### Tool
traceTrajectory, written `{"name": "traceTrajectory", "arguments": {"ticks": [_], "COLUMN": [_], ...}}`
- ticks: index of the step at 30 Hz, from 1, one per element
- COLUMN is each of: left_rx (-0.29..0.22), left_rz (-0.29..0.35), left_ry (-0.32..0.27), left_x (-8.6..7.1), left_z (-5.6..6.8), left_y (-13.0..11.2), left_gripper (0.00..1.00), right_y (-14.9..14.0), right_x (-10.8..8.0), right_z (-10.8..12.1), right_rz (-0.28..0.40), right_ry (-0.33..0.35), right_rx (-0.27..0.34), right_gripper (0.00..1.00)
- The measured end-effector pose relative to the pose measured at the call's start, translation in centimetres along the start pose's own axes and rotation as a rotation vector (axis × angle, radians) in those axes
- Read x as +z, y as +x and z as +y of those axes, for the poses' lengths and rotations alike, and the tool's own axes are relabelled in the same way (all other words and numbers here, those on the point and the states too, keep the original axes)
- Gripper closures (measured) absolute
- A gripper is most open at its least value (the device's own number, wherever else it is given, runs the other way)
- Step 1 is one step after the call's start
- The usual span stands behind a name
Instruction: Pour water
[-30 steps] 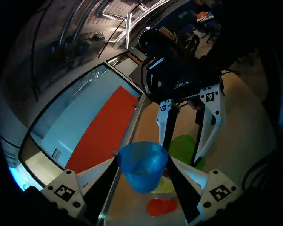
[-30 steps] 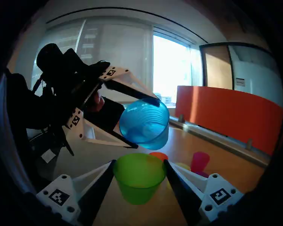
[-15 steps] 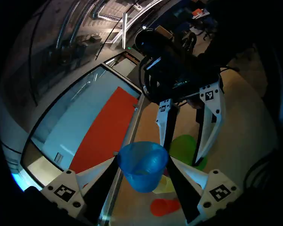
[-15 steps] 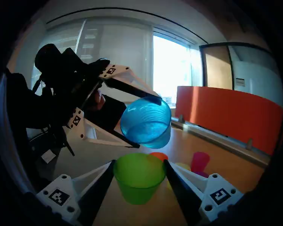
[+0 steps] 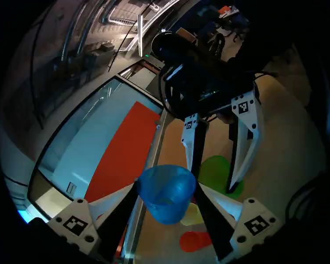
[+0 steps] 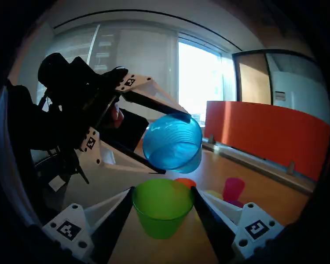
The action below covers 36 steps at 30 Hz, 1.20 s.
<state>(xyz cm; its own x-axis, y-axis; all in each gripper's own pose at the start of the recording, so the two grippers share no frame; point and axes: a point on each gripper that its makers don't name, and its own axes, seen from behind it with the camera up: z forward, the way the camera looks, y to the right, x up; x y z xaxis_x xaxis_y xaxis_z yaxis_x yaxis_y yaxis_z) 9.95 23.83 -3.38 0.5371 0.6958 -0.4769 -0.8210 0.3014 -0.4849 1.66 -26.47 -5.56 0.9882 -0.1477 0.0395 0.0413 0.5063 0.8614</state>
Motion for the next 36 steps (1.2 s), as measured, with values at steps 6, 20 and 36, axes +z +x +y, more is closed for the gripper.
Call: {"name": "traceTrajectory", "arguments": {"ticks": [6,20,36], "left_rx": [0.021,0.071,0.102], "left_rz": [-0.002,-0.003,-0.003], "left_ry": [0.003,0.014,0.022], "left_x": [0.04,0.23,0.16], "left_z": [-0.17,-0.59,-0.77], "left_y": [0.13,0.51,0.80], "left_gripper": [0.13,0.12,0.12], "right_y": [-0.03,-0.21,-0.24], "right_x": [-0.01,-0.02,0.10], "right_z": [0.02,0.15,0.07], "right_rz": [-0.001,0.001,0.003], "right_ry": [0.000,-0.001,0.001], "right_rx": [-0.002,0.001,-0.001], "right_gripper": [0.05,0.05,0.05]}}
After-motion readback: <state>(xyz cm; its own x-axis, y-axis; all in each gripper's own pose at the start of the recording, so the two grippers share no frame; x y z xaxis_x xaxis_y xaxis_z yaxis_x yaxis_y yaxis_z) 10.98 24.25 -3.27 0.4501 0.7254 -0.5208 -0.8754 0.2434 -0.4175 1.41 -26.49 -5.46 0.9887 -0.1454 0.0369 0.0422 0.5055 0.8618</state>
